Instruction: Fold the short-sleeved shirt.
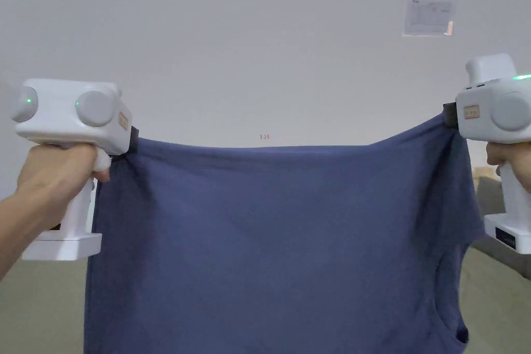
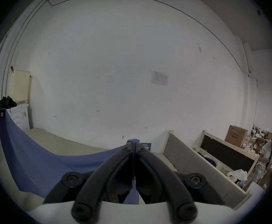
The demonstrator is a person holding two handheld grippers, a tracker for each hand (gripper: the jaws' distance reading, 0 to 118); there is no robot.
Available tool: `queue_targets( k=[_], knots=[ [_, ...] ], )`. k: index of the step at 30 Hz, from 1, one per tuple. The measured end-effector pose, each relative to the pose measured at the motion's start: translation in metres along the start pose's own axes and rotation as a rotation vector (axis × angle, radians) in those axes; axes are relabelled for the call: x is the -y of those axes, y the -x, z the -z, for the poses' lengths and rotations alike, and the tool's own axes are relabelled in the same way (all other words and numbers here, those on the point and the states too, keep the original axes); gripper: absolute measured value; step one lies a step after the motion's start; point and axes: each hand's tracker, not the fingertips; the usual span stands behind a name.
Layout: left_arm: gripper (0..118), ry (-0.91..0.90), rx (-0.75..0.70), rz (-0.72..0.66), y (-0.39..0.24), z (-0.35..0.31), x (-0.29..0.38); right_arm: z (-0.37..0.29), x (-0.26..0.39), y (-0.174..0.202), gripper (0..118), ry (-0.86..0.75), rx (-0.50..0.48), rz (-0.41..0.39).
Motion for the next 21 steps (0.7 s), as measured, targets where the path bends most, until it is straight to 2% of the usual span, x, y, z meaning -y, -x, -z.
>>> queue_targets(
  k=[14,21],
  knots=[
    [5,-0.014,-0.126,-0.006,-0.022,0.16,-0.08,0.165,-0.047,0.035,1,-0.022,0.064,0.007],
    [5,-0.04,-0.165,0.0,-0.037,0.235,-0.079,0.223,-0.04,0.058,1,-0.039,0.096,-0.013]
  ],
)
